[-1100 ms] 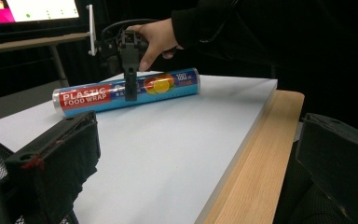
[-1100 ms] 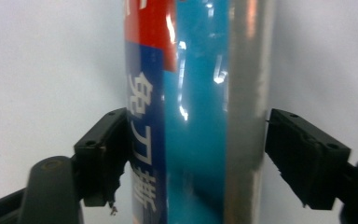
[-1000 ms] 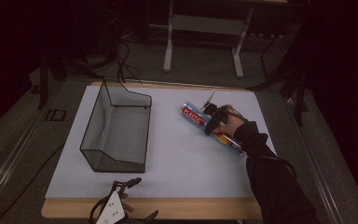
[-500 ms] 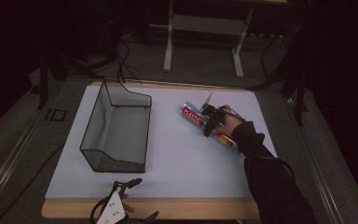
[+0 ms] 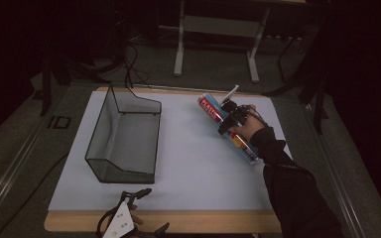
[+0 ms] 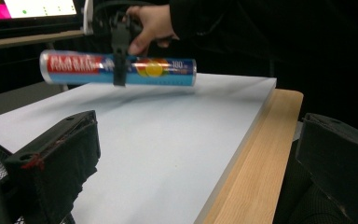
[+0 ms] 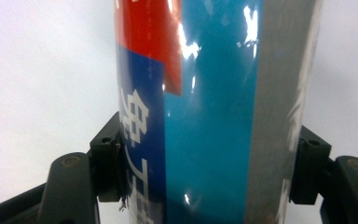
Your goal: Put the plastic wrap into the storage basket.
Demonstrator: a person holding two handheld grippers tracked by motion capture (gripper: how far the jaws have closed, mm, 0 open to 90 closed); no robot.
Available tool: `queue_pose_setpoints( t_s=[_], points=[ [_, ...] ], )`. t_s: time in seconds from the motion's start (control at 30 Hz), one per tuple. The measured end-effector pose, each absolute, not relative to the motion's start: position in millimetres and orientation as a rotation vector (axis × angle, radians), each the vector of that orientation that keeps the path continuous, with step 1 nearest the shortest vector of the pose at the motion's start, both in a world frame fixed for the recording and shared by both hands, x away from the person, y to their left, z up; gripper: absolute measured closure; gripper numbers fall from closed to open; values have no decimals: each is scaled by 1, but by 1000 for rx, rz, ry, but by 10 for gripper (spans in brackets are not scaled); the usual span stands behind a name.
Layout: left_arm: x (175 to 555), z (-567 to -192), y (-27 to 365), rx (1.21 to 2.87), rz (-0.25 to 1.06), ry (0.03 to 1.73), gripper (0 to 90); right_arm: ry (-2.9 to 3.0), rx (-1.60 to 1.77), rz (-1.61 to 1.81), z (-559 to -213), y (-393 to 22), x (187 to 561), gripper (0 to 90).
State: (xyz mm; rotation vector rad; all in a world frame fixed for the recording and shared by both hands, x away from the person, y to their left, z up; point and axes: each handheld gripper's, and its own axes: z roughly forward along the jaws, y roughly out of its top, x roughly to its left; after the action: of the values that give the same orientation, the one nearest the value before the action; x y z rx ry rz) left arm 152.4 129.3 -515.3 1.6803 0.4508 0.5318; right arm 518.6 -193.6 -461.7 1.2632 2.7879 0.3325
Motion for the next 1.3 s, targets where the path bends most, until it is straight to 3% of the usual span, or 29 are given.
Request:
queue_pose_setpoints(
  t_s=[0.33,0.77,1.3],
  points=[
    [153,-515,129,1676,534,450,2,2668,1324,475,-422,-192,509,318],
    [153,-514,128,1679,538,443,1,2523,1392,850,-367,-154,487,317],
    [147,-512,132,1661,535,429,2,2458,1514,1275,-347,-83,473,317]
  ],
)
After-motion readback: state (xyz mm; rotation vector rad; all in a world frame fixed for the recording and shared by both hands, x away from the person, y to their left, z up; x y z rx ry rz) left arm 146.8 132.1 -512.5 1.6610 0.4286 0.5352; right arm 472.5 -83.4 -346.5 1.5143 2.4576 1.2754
